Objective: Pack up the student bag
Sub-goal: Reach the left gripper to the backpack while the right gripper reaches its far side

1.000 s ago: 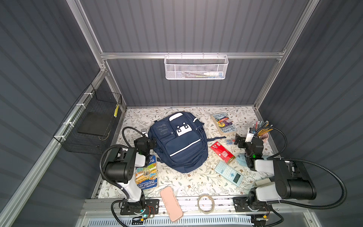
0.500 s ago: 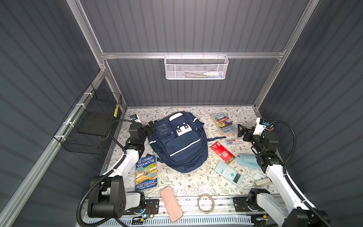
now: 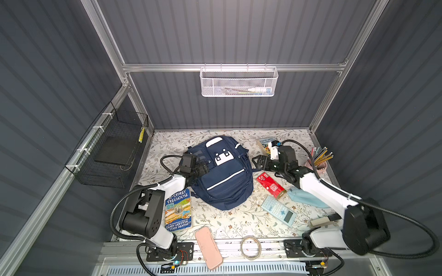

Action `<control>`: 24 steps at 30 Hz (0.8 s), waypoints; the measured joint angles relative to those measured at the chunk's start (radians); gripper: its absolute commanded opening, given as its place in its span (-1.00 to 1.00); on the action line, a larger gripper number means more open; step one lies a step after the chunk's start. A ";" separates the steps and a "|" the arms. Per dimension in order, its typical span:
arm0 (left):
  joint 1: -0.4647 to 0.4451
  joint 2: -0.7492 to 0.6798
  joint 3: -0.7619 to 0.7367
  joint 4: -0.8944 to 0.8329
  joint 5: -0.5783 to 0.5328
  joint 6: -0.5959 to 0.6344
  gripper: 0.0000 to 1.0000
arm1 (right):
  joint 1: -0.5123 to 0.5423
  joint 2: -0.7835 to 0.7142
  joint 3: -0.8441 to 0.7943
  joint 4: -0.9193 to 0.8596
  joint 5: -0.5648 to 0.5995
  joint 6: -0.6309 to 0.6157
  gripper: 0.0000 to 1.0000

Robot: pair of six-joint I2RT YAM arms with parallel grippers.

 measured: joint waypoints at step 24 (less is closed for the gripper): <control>0.012 0.209 0.206 -0.063 -0.073 0.082 -0.39 | -0.015 0.691 0.641 -0.254 0.039 -0.166 -0.68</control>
